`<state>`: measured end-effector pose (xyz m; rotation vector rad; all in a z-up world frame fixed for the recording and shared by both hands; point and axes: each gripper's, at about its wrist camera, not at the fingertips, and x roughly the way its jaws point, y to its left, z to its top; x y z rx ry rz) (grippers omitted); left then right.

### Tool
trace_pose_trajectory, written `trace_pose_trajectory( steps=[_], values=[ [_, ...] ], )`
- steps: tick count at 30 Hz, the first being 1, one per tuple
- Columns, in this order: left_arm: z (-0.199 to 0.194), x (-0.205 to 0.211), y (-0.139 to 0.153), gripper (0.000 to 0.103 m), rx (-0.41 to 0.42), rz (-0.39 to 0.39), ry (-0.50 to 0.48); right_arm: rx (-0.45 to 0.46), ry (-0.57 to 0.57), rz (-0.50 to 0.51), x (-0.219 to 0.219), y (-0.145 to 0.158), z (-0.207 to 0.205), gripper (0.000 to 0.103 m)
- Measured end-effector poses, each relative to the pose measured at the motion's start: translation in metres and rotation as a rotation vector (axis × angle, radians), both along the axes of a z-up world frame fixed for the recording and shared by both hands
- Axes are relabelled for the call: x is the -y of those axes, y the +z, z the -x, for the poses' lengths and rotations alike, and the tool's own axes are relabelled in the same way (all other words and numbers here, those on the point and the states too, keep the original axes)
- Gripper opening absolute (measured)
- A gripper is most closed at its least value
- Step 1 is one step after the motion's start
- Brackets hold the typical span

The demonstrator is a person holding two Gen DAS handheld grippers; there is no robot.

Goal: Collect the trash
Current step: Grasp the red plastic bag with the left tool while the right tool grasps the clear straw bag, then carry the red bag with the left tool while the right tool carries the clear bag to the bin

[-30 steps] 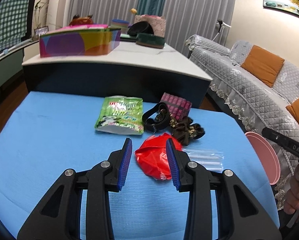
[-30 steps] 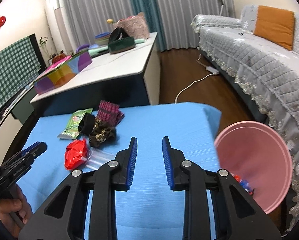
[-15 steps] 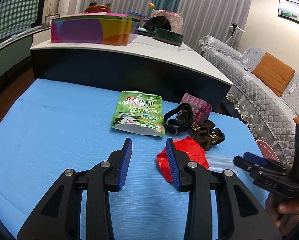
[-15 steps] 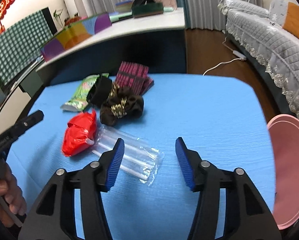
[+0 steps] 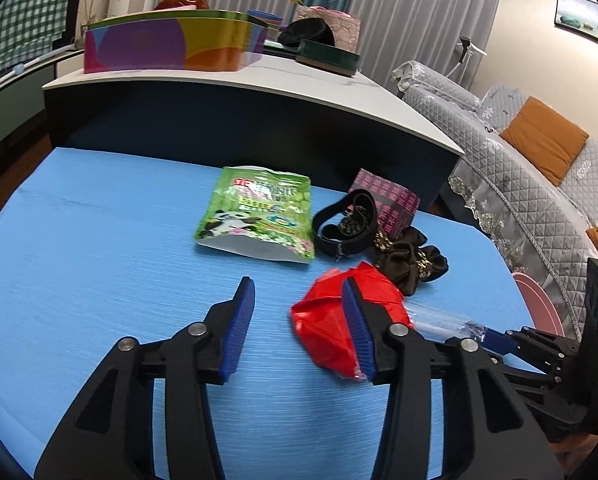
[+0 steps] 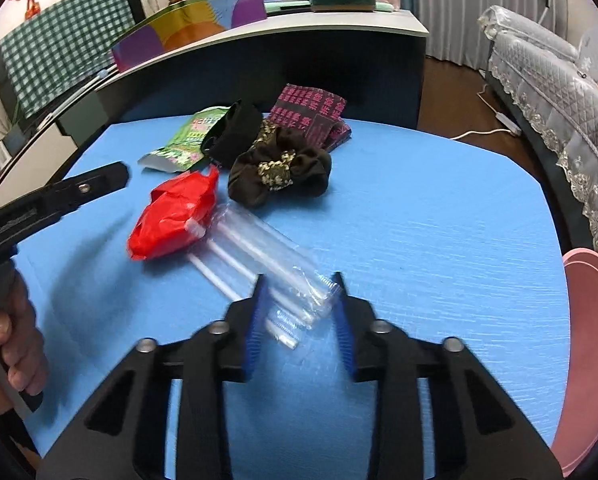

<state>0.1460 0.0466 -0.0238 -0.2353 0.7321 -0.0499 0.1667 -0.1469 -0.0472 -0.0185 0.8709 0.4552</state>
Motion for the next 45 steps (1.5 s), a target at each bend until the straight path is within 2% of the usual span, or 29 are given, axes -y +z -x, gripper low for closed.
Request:
trace_pose_trajectory(
  steps=[3, 6, 12, 16, 20, 22, 33, 45],
  values=[
    [-0.002, 0.006, -0.002, 0.059, -0.007, -0.005, 0.001, 0.018, 0.010, 0.012, 0.004, 0.002, 0.004, 0.013],
    [-0.006, 0.013, -0.006, 0.070, -0.022, -0.009, 0.004, 0.034, -0.002, 0.015, 0.011, 0.004, 0.007, 0.011],
    [-0.015, 0.032, -0.012, 0.082, -0.049, -0.005, -0.008, 0.023, -0.063, 0.004, 0.038, 0.005, 0.011, 0.011],
    [-0.019, 0.042, -0.015, 0.084, -0.071, -0.011, -0.023, 0.021, -0.105, -0.007, 0.054, 0.006, 0.012, 0.011],
    [-0.026, 0.050, -0.027, 0.084, -0.151, -0.072, -0.020, 0.019, -0.122, -0.017, 0.061, 0.006, 0.014, 0.009],
    [-0.027, 0.049, -0.030, 0.079, -0.168, -0.071, -0.014, 0.026, -0.128, -0.017, 0.063, 0.008, 0.014, 0.007],
    [-0.015, 0.053, -0.009, 0.075, -0.086, -0.120, -0.041, 0.076, -0.170, -0.041, 0.069, 0.025, 0.019, 0.006],
    [0.018, 0.057, 0.025, 0.075, 0.034, -0.137, -0.060, 0.136, -0.223, -0.065, 0.082, 0.053, 0.047, 0.006]
  ],
)
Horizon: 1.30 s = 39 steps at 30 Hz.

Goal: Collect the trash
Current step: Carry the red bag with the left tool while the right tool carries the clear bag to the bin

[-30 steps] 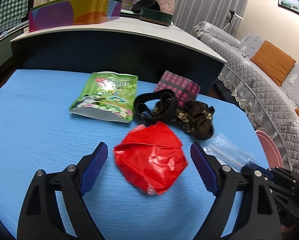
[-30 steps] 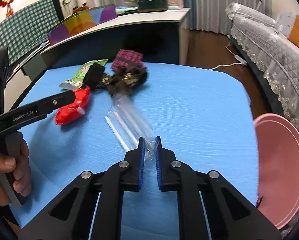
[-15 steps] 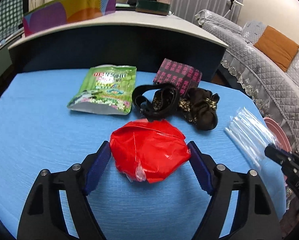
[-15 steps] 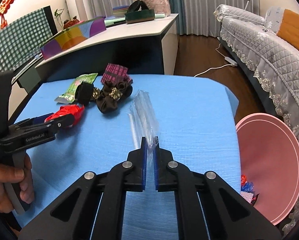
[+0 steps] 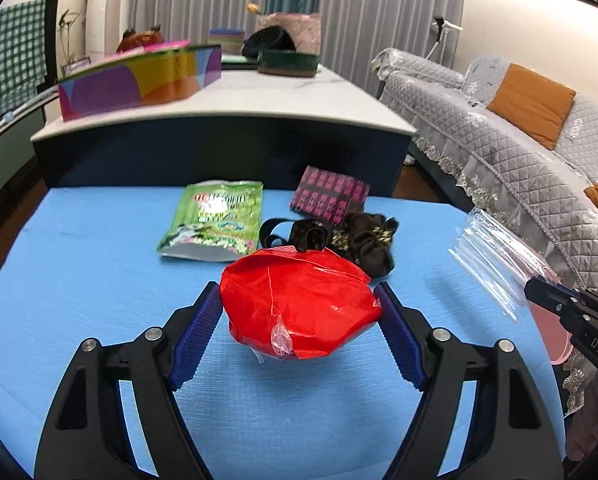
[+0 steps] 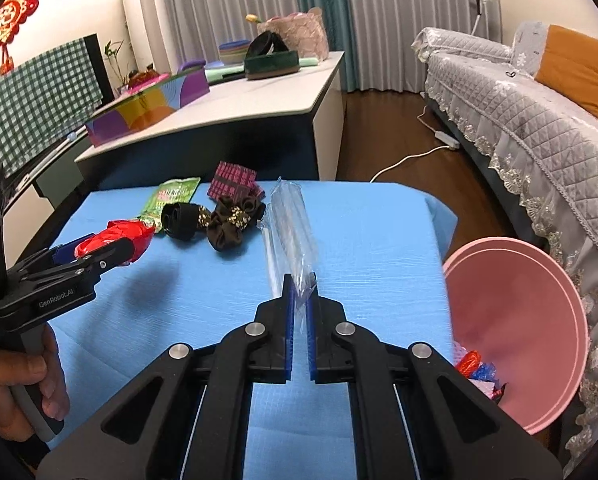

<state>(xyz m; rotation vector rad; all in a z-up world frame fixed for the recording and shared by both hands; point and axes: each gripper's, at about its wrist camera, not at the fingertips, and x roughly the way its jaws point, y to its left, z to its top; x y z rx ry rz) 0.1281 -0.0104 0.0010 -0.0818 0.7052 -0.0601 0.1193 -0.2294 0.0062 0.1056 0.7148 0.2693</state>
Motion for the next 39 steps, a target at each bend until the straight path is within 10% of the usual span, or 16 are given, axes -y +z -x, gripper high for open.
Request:
trace_pose_trajectory(
  steps=[39],
  values=[
    [0.045, 0.082, 0.038, 0.074, 0.167, -0.039, -0.193, 0.136, -0.337, -0.064, 0.133, 0.055, 0.070, 0.006]
  ],
)
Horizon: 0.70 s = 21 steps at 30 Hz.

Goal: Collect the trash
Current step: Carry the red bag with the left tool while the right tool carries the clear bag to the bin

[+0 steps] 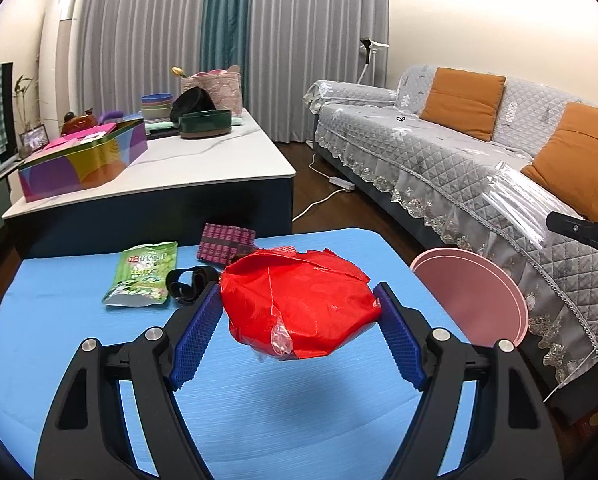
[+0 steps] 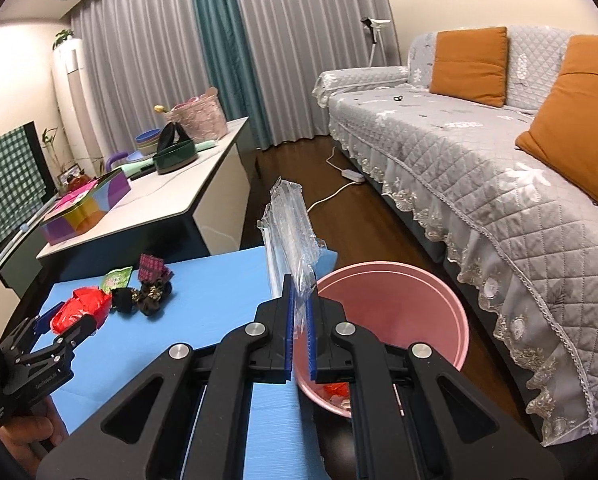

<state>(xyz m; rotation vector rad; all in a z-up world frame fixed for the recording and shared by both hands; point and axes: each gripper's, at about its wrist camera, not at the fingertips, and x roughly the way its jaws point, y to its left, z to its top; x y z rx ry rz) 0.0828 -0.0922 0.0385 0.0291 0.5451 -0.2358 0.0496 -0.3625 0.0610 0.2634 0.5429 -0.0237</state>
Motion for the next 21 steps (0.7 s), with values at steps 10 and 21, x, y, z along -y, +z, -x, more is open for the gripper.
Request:
trace_pose_trajectory(
  steps=[10, 21],
  values=[
    [-0.003, 0.010, -0.003, 0.074, -0.010, 0.003, -0.023, 0.000, -0.055, -0.019, 0.020, 0.001, -0.003, 0.006],
    [-0.012, 0.030, -0.002, 0.074, -0.016, 0.006, -0.060, -0.012, -0.099, -0.041, 0.038, -0.004, -0.007, 0.006]
  ],
)
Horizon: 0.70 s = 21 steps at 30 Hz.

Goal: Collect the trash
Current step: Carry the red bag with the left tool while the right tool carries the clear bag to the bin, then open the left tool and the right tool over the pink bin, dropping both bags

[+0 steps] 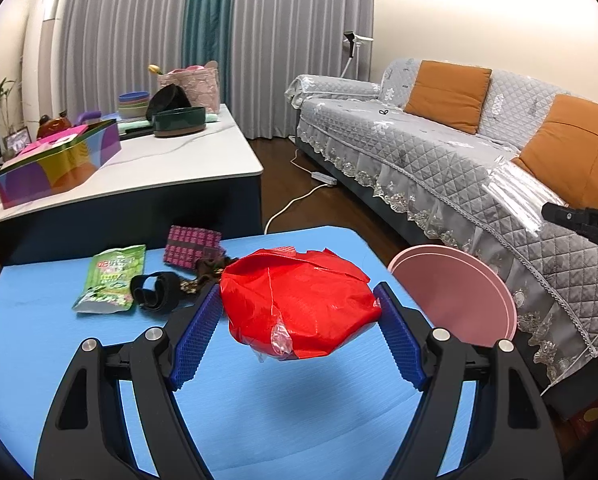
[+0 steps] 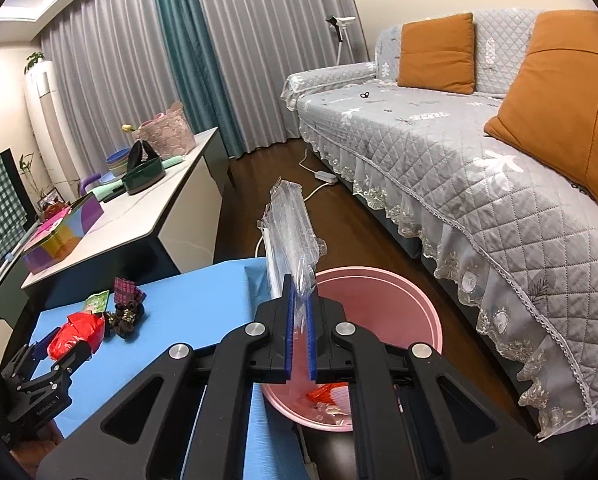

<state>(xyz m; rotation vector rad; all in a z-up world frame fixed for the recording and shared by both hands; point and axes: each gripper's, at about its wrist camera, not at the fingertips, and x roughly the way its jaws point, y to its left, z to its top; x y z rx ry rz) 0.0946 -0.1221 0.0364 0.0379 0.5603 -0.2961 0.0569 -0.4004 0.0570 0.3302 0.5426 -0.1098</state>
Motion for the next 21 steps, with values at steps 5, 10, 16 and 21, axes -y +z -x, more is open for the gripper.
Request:
trace_pose_trajectory(
  steps=[5, 10, 16, 21],
  values=[
    [-0.005, 0.017, 0.001, 0.074, -0.003, 0.005, -0.027, -0.007, -0.022, -0.003, 0.010, -0.004, 0.001, 0.006],
    [-0.008, 0.037, -0.001, 0.074, -0.005, 0.000, -0.062, -0.016, -0.053, -0.010, 0.022, -0.006, 0.002, 0.006],
    [-0.013, 0.066, -0.002, 0.074, -0.001, -0.008, -0.120, -0.028, -0.082, -0.021, 0.036, -0.013, 0.002, 0.006],
    [-0.023, 0.083, -0.008, 0.074, -0.006, 0.001, -0.154, -0.064, -0.092, -0.020, 0.042, -0.026, -0.005, 0.006]
  ],
)
